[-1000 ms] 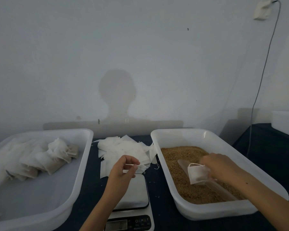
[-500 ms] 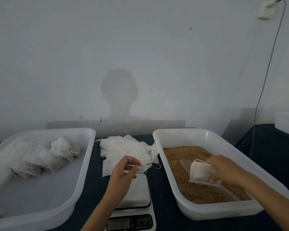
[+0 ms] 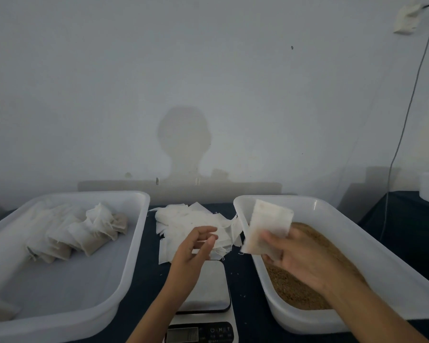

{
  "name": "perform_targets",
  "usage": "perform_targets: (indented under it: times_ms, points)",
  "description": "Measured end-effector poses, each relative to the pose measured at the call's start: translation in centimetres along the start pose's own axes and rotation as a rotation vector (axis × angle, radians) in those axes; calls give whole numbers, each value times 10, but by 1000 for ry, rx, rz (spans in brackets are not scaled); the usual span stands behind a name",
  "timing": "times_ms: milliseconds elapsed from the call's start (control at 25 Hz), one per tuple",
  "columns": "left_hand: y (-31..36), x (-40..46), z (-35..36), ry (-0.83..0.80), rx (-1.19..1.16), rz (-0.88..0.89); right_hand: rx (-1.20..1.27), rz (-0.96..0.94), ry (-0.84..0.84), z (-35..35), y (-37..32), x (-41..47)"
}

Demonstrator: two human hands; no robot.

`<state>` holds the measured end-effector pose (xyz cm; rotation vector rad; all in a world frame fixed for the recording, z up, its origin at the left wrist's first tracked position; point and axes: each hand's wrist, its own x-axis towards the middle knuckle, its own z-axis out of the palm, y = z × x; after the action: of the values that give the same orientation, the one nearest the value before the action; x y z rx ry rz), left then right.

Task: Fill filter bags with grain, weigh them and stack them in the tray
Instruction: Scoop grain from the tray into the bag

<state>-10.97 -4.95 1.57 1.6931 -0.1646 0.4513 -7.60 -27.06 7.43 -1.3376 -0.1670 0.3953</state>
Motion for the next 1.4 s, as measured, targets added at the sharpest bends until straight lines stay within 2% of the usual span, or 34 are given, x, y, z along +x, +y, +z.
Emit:
perform_targets:
  times_ms: [80,160,280,440,680,760,1000,1200,1400]
  points:
    - [3,-1,-2,-56,-26,27,64,-77,-15,37,10,4]
    - [4,-1,-4,-70,-56,49,20,-127,15,67,24,11]
    - [-3,-3,-11,46,-68,81,-166,-165,105,93,51,24]
    - [-28,-8,-19,167,119,7,-336,-288,166,97,83,35]
    - [-45,-9,-18,144,300,-56,-515,-374,230,76,103,47]
    - [-46,-7,-17,130,293,-75,-502,-376,218,73,106,51]
    - [-47,2,-22,132,77,-199,-368,-313,228,73,109,64]
    - [-51,15,-28,77,134,-320,-393,-272,303,75,116,76]
    - [-64,17,-31,41,192,-364,-430,-258,332,74,127,82]
